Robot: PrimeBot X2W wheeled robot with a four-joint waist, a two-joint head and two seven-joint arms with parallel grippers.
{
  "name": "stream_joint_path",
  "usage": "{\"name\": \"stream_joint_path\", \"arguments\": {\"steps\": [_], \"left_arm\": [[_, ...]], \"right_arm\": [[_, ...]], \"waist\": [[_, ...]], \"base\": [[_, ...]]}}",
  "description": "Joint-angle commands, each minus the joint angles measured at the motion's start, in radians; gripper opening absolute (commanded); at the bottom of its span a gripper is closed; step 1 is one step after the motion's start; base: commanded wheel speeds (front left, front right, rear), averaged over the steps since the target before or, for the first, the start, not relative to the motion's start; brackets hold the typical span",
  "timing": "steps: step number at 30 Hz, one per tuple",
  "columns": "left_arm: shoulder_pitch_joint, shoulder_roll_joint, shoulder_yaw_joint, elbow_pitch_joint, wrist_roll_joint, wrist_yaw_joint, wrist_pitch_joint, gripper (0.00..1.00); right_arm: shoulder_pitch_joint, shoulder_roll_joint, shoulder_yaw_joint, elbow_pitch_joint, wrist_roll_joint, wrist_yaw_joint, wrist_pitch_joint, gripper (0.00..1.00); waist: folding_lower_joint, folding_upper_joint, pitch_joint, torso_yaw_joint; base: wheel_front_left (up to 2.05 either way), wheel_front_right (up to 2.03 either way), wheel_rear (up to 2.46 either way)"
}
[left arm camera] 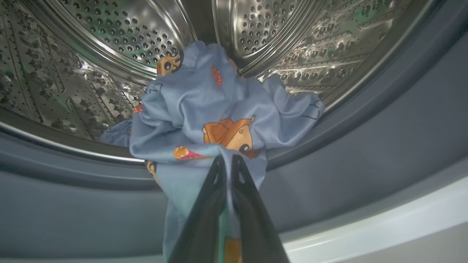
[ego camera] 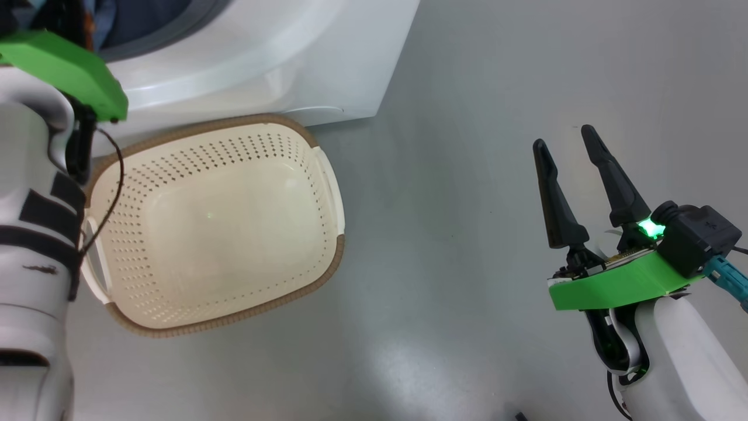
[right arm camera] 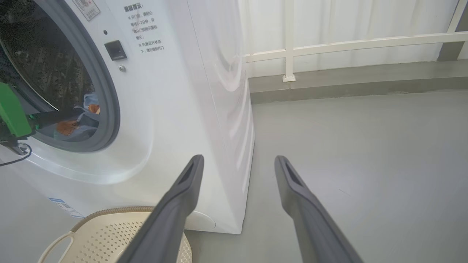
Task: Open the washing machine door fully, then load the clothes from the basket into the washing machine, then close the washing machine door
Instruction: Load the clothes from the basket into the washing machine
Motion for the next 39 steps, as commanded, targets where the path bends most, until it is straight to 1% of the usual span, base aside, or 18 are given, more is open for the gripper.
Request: {"name": "stream_joint_path", "arguments": {"steps": [1, 5, 13, 16, 20, 21, 24, 27, 33, 35, 36, 39], "left_arm": [[-0.022, 0.053, 0.011, -0.029, 0.002, -0.005, -0.016, 0.00], [-0.047, 0.073, 0.015, -0.042, -0.004, -0.015, -0.038, 0.00], [-0.110, 0.123, 0.028, -0.084, -0.006, -0.016, -0.055, 0.00], [-0.125, 0.139, 0.053, -0.178, -0.002, -0.003, -0.056, 0.00], [-0.094, 0.156, 0.107, -0.360, 0.022, 0.023, -0.056, 0.00], [-0.094, 0.156, 0.107, -0.360, 0.022, 0.023, -0.056, 0.00], [-0.050, 0.151, 0.156, -0.458, 0.034, 0.025, -0.056, 0.00], [-0.017, 0.139, 0.173, -0.458, 0.045, 0.015, -0.056, 0.00], [-0.020, 0.126, 0.167, -0.378, 0.066, -0.006, -0.056, 0.01], [-0.027, 0.118, 0.161, -0.329, 0.066, -0.011, -0.056, 0.64], [-0.033, 0.114, 0.155, -0.301, 0.066, -0.014, -0.053, 1.00], [-0.055, 0.101, 0.139, -0.233, 0.064, -0.024, -0.045, 1.00]], "right_arm": [[-0.002, -0.007, 0.017, -0.023, -0.004, 0.005, -0.008, 1.00], [-0.003, -0.003, 0.020, -0.026, -0.005, 0.005, -0.008, 1.00], [-0.005, 0.003, 0.017, -0.041, -0.010, 0.005, -0.008, 1.00], [-0.006, 0.006, 0.013, -0.048, -0.014, 0.005, -0.008, 1.00], [-0.014, 0.011, 0.016, -0.051, -0.016, 0.005, -0.008, 1.00], [-0.014, 0.011, 0.016, -0.051, -0.016, 0.005, -0.008, 1.00], [-0.018, 0.015, 0.018, -0.052, -0.018, 0.005, -0.008, 1.00], [-0.019, 0.018, 0.023, -0.048, -0.019, 0.005, -0.008, 1.00], [-0.020, 0.017, 0.029, -0.042, -0.017, 0.005, -0.008, 1.00], [-0.019, 0.015, 0.027, -0.041, -0.017, 0.005, -0.008, 1.00], [-0.018, 0.014, 0.027, -0.040, -0.018, 0.005, -0.008, 1.00], [-0.018, 0.014, 0.027, -0.037, -0.018, 0.005, -0.008, 1.00]], "waist": [[0.0000, 0.0000, 0.004, -0.005], [0.0000, 0.0000, 0.024, -0.021], [0.0000, 0.0000, 0.079, -0.055], [0.0000, 0.0000, 0.100, -0.063], [0.0000, 0.0000, 0.115, -0.069], [0.0000, 0.0000, 0.115, -0.069], [0.0000, 0.0000, 0.120, -0.072], [0.0000, 0.0000, 0.119, -0.073], [0.0000, 0.0000, 0.119, -0.073], [0.0000, 0.0000, 0.116, -0.070], [0.0000, 0.0000, 0.115, -0.069], [0.0000, 0.0000, 0.109, -0.063]], "base": [[0.00, 0.00, 0.00], [0.00, 0.00, 0.00], [0.00, 0.00, 0.00], [0.00, 0.00, 0.00], [0.00, 0.00, 0.00], [0.00, 0.00, 0.00], [0.00, 0.00, 0.00], [0.00, 0.00, 0.00], [0.00, 0.00, 0.00], [0.00, 0.00, 0.00], [0.00, 0.00, 0.00], [0.00, 0.00, 0.00]]}}
